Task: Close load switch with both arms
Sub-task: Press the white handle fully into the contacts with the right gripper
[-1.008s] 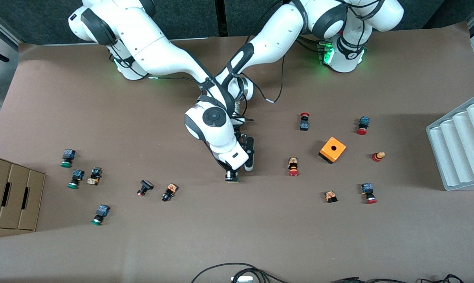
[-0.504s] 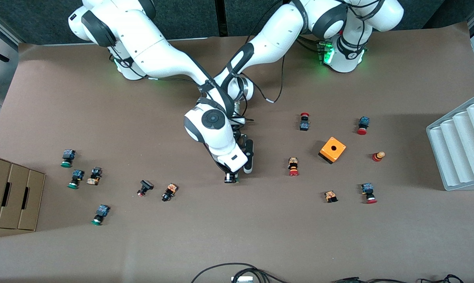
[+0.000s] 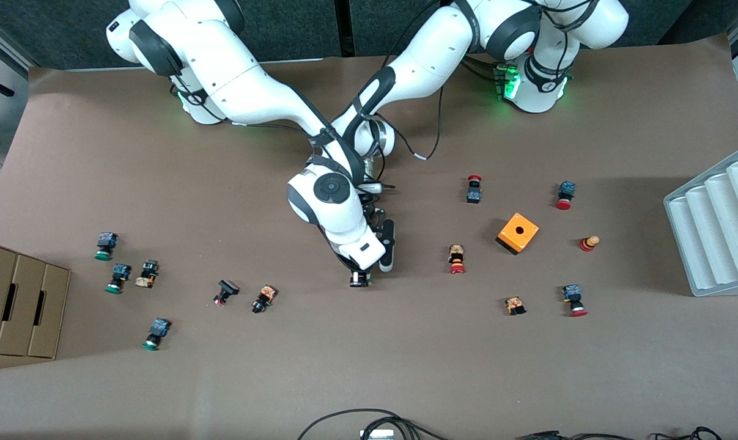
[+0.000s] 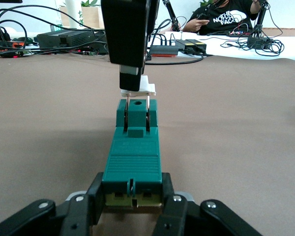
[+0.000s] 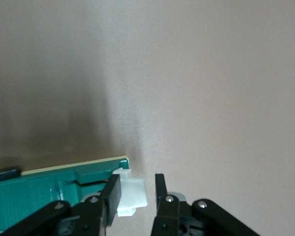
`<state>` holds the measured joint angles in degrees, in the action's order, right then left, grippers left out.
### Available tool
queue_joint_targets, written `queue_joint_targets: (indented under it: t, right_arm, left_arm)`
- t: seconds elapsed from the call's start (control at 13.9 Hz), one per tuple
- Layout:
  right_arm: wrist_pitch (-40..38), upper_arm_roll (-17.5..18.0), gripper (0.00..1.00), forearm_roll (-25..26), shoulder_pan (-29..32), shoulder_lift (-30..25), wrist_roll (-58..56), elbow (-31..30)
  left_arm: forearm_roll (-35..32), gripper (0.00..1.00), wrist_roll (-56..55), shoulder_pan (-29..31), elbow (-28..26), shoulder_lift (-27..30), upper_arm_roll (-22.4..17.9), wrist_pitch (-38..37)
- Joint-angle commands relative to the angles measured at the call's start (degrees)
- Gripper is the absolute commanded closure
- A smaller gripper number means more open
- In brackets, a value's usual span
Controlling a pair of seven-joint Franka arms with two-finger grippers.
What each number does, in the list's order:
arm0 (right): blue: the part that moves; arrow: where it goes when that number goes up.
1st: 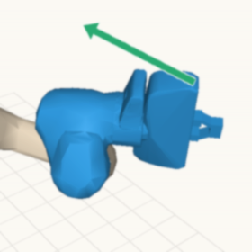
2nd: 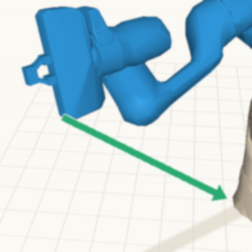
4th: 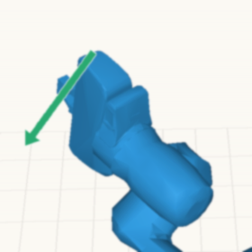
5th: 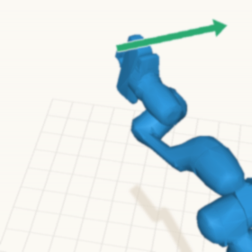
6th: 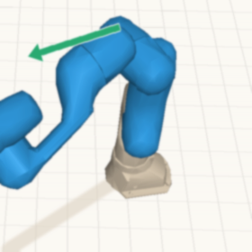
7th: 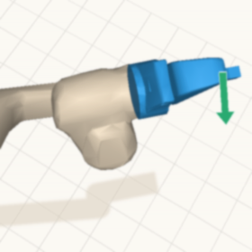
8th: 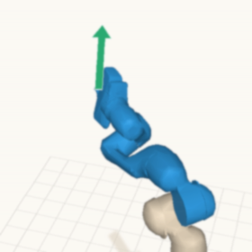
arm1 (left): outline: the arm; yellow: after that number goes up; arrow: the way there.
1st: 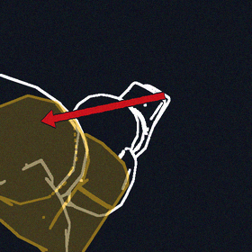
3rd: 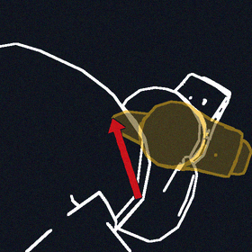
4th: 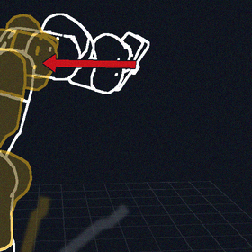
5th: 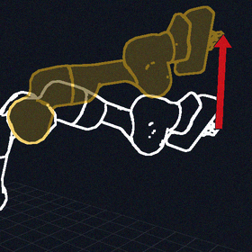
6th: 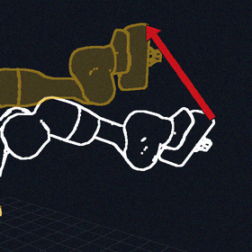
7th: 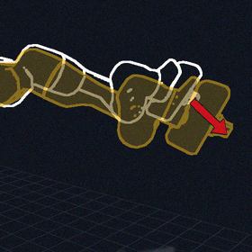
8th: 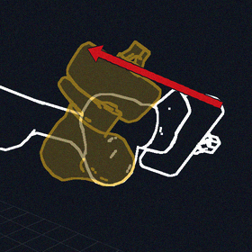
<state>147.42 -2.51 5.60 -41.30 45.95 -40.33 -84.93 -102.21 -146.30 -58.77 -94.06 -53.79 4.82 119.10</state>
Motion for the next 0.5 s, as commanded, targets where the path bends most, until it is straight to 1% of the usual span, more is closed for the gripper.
queue_joint_targets:
  t: [0.0,0.43]
  right_arm:
    - [1.8,0.3,0.63,1.9,0.7,2.3,1.1,1.9]
    - [1.9,0.3,0.63,1.9,0.8,2.6,1.0,1.9]
  left_arm:
    - [-0.9,0.68,-0.8,0.1,0.9,-1.1,0.0,-0.5]
    - [-0.9,0.68,-0.7,0.1,0.9,-1.1,0.0,-0.5]
